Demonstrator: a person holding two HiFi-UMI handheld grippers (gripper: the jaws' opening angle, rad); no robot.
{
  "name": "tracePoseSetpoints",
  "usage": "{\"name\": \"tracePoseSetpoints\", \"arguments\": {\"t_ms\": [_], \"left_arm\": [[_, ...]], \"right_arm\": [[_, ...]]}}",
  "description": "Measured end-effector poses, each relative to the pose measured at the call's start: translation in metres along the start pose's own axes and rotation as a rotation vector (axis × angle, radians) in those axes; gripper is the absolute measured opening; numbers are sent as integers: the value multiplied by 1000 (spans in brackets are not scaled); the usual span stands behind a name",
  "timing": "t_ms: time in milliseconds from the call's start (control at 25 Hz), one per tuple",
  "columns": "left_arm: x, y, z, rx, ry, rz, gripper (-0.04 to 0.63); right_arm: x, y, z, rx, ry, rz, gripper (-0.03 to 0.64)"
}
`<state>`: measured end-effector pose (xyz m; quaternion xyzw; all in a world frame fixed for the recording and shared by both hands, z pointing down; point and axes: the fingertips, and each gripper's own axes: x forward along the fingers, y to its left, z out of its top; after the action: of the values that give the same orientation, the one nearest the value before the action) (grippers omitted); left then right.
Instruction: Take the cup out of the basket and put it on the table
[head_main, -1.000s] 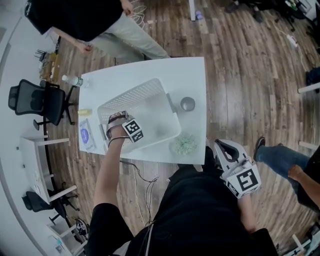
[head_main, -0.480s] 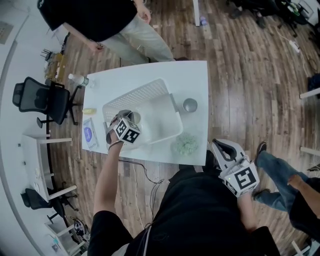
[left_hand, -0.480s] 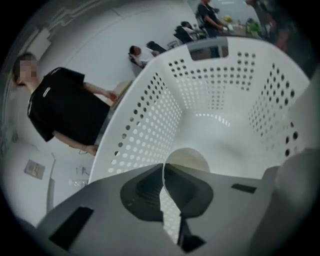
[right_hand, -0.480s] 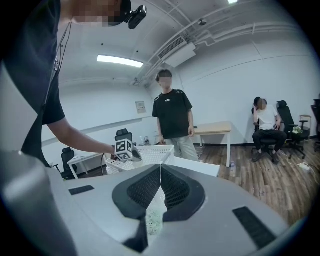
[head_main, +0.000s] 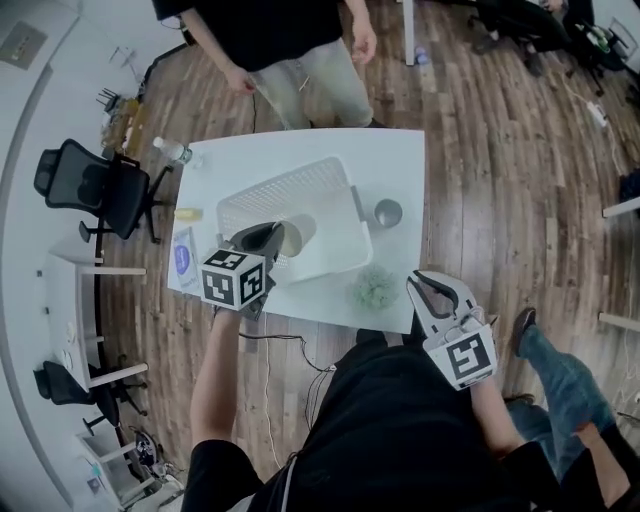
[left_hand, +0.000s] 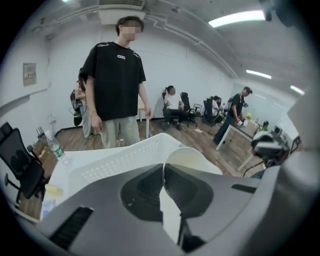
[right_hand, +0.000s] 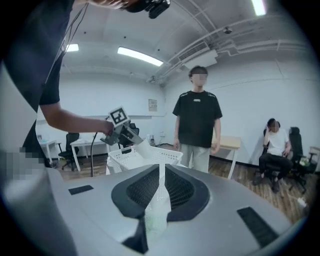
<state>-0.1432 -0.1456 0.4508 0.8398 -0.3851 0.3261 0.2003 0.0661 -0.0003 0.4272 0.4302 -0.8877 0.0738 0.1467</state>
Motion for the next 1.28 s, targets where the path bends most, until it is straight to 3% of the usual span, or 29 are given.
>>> {"name": "tracePoseSetpoints", "arguments": {"t_ms": [120,200,280,480,720,840,1000,1120,1280], "left_arm": [[-17,-31,10,-95,-51,-85,17],[-23,-52,12,-131,-62,-128,17],[-25,-74,11,-145,-62,-162,17],[-24,-128,4,-172,-58,-236,17],[-11,-165,-11,-233,-57,-287,17],[-10,-173,-17,-224,-51,-299,17],[-9,-186,-18,-226,-60,-335,47],[-15,-189,-15,-258,-105,-347,99],[-25,-200,-12,-359,-241,-359,96]], "right_arm": [[12,12,6,-152,30,10,59],[22,23,9,-260,35,35,184],[31,35,12,-372,43,60,232],[43,61,22,-584,30,84,265],[39,71,7,-687,40,92,264],[32,71,0,-657,46,104,257],[23,59,-10,-522,41,129,250],[16,36,-17,-316,-19,117,250],[9,-8,-47,-46,-92,63,249]]}}
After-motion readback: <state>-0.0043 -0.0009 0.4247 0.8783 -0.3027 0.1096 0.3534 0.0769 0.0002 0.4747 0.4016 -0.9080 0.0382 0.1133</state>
